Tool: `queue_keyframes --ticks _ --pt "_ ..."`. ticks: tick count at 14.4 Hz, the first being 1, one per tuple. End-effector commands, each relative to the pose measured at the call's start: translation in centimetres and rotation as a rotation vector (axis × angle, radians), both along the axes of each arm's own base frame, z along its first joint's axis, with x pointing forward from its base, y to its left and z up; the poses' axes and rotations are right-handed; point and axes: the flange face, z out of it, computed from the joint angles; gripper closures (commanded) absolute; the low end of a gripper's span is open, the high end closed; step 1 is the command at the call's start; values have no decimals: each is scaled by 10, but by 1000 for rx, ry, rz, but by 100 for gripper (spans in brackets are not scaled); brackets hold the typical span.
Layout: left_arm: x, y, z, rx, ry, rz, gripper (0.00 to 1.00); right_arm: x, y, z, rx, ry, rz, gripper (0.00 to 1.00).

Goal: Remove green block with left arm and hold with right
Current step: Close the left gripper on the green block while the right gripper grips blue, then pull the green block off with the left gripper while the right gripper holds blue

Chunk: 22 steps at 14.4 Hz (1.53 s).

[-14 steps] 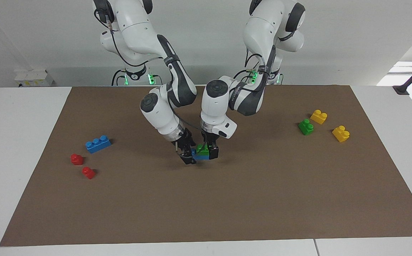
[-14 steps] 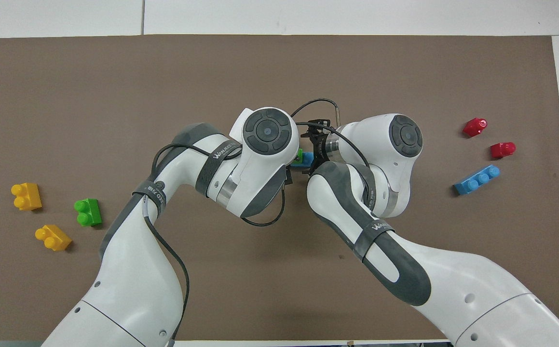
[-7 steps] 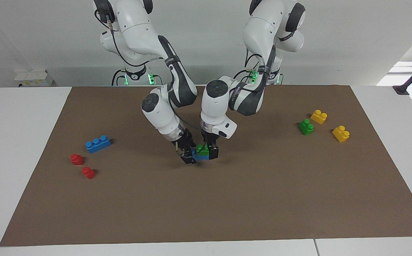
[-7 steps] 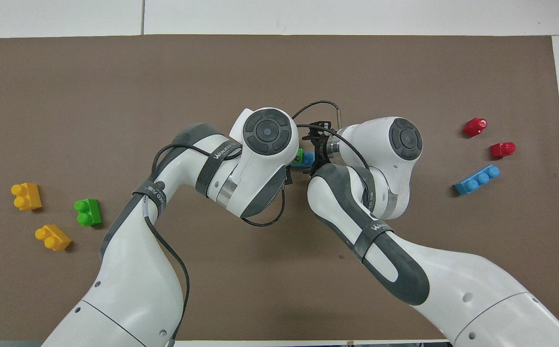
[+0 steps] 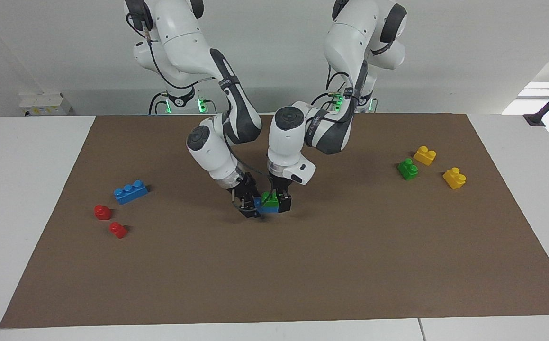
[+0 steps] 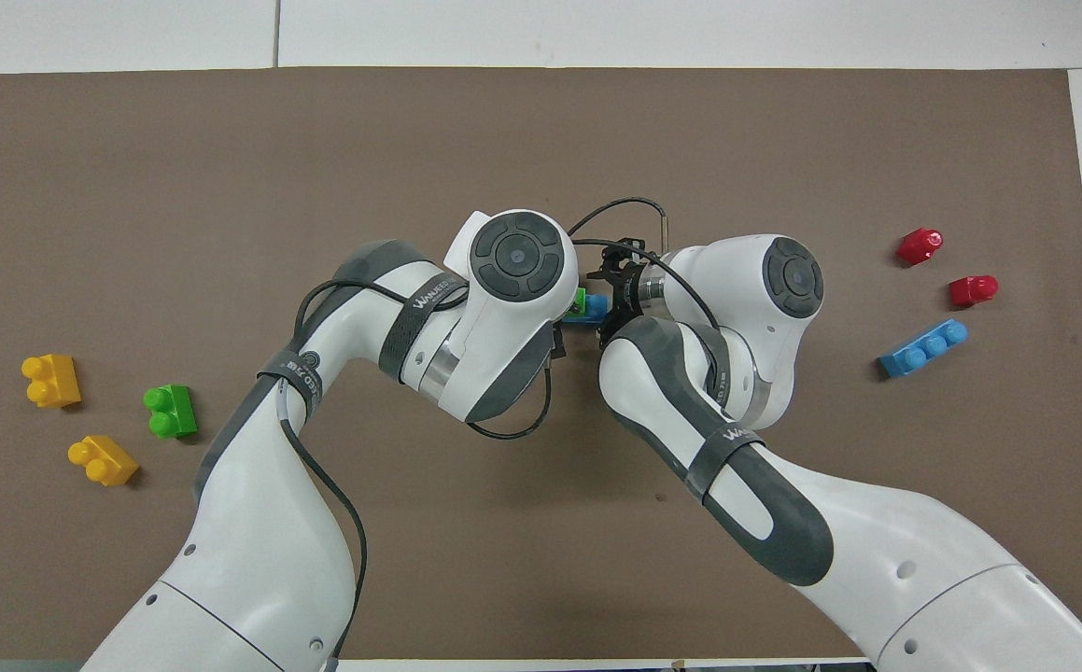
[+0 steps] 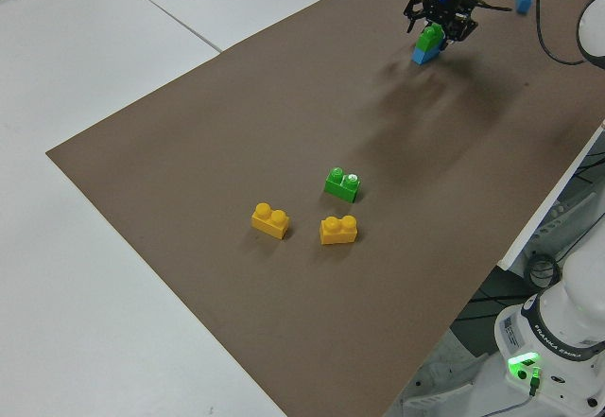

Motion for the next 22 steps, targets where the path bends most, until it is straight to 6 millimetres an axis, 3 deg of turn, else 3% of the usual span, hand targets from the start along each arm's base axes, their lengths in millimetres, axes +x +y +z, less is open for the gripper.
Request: queue_keyframes --ticks 1,6,8,12,13,15,16,17,22 --pt "-4 0 -3 9 -20 10 0 -1 -1 -2 12 -11 -21 37" --pt "-4 0 -3 6 -23 16 0 -1 -2 -2 32 -16 -22 74" --pt "-4 0 -3 4 -25 16 0 -2 -1 -2 31 -20 -7 98" --pt "-4 0 -3 3 -25 23 2 -3 0 -3 24 -43 48 100" --pt "-4 -1 -2 0 -27 29 10 -3 0 -2 24 -45 48 100" --pt "-10 -5 -4 2 -25 23 45 -3 -2 -3 28 -46 35 100" --pt "-10 -6 -3 4 -28 20 87 -4 -3 -5 38 -41 18 100" --pt "-8 -6 -1 18 -52 3 100 -4 -3 -5 45 -40 8 100" --pt "-9 -9 1 10 -70 -3 100 -5 -4 -6 43 -44 14 100"
